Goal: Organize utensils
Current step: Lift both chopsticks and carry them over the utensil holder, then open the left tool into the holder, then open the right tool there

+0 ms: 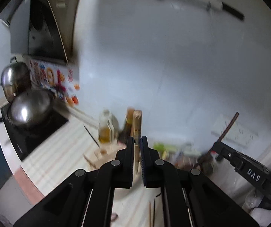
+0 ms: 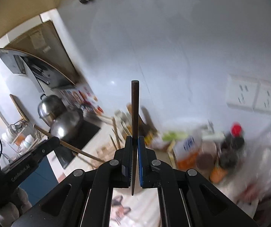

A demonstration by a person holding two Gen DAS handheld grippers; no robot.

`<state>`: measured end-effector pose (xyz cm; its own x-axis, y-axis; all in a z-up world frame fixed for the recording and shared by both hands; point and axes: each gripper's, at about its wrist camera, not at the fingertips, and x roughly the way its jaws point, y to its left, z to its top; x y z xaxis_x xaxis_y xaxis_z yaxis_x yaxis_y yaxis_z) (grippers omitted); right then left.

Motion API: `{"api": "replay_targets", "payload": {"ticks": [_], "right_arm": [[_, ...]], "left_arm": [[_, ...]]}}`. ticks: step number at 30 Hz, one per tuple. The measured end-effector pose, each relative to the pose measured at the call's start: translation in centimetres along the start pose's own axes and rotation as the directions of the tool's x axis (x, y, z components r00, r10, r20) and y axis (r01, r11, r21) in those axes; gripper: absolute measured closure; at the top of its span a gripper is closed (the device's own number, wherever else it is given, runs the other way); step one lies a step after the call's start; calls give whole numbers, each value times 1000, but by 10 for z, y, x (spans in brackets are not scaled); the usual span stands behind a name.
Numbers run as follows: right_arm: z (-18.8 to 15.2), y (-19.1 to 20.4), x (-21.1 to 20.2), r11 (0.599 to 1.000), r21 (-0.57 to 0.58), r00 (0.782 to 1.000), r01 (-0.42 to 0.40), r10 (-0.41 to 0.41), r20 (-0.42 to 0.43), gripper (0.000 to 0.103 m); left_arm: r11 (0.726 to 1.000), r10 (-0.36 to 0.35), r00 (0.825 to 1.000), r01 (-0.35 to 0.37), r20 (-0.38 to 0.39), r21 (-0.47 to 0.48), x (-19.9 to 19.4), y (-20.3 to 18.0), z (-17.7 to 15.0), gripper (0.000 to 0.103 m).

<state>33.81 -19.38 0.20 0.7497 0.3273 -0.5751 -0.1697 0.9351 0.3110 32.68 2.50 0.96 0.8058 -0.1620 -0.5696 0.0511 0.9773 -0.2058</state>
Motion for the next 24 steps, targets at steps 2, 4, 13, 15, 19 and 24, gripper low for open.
{"api": "replay_targets", "payload": {"ticks": [2,4,13,15,19,24], "right_arm": [[16,12,9,1000,-18,1000,-9,9,15,98],[26,21,20,999,-34,1000,-7,8,22,98],[42,40,95,998,-49,999,-30,29,-21,98],[37,43,112,998,-52,998,-37,34,-47,98],[26,45,136,997,-57,995,-51,46,-85,98],[15,45,154,997,-62,993,-48,41,-107,98]], "left_arm": [[1000,27,999,-27,22,-3,4,7,15,99],[998,58,998,-58,27,-4,12,14,23,99],[991,118,993,-120,-28,-58,58,48,25,103],[992,102,993,-106,-58,-75,65,51,20,103],[992,105,992,-110,-76,-66,71,50,12,103],[991,107,990,-114,-92,-74,77,53,9,103]]}}
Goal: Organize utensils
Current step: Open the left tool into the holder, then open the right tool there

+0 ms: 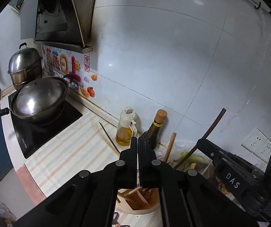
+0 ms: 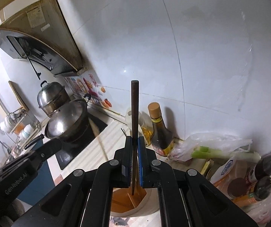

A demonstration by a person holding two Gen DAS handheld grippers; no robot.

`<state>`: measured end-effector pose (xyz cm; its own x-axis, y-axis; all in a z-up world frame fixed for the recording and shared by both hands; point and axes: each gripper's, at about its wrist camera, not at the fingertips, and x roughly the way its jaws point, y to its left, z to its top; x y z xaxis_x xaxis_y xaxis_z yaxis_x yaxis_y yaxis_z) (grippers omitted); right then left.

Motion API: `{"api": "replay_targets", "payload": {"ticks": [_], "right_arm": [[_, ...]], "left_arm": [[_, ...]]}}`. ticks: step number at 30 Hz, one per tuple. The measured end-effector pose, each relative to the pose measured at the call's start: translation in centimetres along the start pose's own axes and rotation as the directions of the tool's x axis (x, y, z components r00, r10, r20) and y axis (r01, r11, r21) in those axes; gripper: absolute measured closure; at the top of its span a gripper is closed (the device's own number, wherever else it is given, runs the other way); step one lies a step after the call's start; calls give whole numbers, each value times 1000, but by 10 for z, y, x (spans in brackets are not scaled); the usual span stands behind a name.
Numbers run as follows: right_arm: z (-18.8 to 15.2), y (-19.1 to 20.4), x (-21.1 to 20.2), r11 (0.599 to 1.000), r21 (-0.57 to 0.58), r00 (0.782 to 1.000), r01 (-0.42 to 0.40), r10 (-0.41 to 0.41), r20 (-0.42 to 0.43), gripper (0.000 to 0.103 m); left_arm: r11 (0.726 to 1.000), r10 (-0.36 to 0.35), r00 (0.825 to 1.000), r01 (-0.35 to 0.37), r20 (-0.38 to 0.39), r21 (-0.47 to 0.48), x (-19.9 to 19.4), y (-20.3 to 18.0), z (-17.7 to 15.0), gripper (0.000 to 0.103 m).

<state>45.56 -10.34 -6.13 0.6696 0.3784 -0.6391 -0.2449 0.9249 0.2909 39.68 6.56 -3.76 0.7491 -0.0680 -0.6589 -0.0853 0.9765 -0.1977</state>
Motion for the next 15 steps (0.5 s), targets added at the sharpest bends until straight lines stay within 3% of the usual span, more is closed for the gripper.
{"api": "replay_targets", "payload": {"ticks": [7,11,12,13,14,15], "right_arm": [[-17,-2,20,1000,-27,998,14,-16,-56,98],[-25,-5,38,1000,-20,987,-15,12,-160,96],[-27,-10,38,999,2,984,-35,34,-173,91],[-28,-15,36,999,19,983,-48,50,-177,77],[-29,-20,29,997,42,984,-58,65,-167,69],[-30,-25,23,997,53,986,-61,69,-153,58]], "left_arm": [[1000,6,1000,-7,-7,-20,0,7,-2,103],[996,50,996,-55,-73,-64,3,19,-7,92],[995,65,995,-70,-81,-68,3,21,-9,87],[994,87,993,-92,-77,-62,0,23,-13,65],[992,105,993,-108,-62,-57,-4,26,-17,32],[991,119,992,-122,-48,-59,-7,28,-21,21]]}}
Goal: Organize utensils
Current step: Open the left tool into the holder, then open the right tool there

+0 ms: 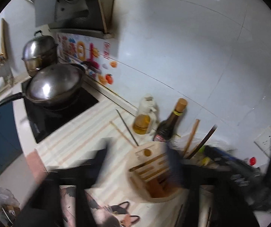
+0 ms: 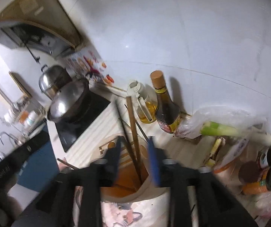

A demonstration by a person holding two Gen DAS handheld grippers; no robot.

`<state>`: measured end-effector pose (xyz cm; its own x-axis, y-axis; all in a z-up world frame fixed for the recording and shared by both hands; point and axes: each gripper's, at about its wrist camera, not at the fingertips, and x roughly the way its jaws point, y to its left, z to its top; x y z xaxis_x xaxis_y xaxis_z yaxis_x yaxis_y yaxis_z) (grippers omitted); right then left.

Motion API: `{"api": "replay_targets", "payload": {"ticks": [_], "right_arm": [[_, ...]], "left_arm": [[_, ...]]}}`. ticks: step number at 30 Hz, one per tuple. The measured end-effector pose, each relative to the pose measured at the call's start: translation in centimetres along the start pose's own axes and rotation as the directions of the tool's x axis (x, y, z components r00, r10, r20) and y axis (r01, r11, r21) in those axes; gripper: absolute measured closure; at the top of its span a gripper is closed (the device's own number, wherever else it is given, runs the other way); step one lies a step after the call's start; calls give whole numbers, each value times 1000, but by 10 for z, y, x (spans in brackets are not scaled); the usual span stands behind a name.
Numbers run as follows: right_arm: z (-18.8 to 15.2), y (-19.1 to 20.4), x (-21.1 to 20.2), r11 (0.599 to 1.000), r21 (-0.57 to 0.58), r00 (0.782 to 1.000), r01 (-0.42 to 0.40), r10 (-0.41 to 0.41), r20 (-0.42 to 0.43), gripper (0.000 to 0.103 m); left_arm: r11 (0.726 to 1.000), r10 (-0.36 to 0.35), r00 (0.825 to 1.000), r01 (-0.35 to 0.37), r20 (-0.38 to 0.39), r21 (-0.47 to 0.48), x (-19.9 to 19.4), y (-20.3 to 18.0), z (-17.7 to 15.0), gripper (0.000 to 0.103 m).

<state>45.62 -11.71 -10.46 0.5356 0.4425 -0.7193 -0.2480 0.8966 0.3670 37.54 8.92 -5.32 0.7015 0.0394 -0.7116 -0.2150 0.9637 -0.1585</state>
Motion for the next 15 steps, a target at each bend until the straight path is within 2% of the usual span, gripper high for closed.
{"api": "replay_targets", "payload": {"ticks": [1,3,5,8,11,13,15], "right_arm": [[-2,-5,-8,1000,11,1000,1,-1,11,56],[-8,-18,-25,999,36,999,19,-20,25,55],[-17,-32,-39,997,63,998,46,-48,28,54],[-41,-57,-56,990,109,996,94,-94,-1,50],[-74,-77,-57,979,127,986,160,-153,-61,38],[-107,-89,-45,967,121,969,225,-209,-129,21],[-138,-101,-32,955,141,955,261,-234,-182,14]], "left_arm": [[1000,7,1000,-7,20,-2,-4,3,-4,13],[1000,18,999,-19,31,12,-10,7,-13,11],[1000,27,999,-28,26,15,-11,11,-24,0],[998,53,998,-54,27,33,-15,12,-48,0],[997,49,999,-48,-12,57,-10,7,-76,0],[995,65,996,-59,-65,85,3,2,-101,0],[992,93,988,-80,-124,102,20,0,-127,0]]}}
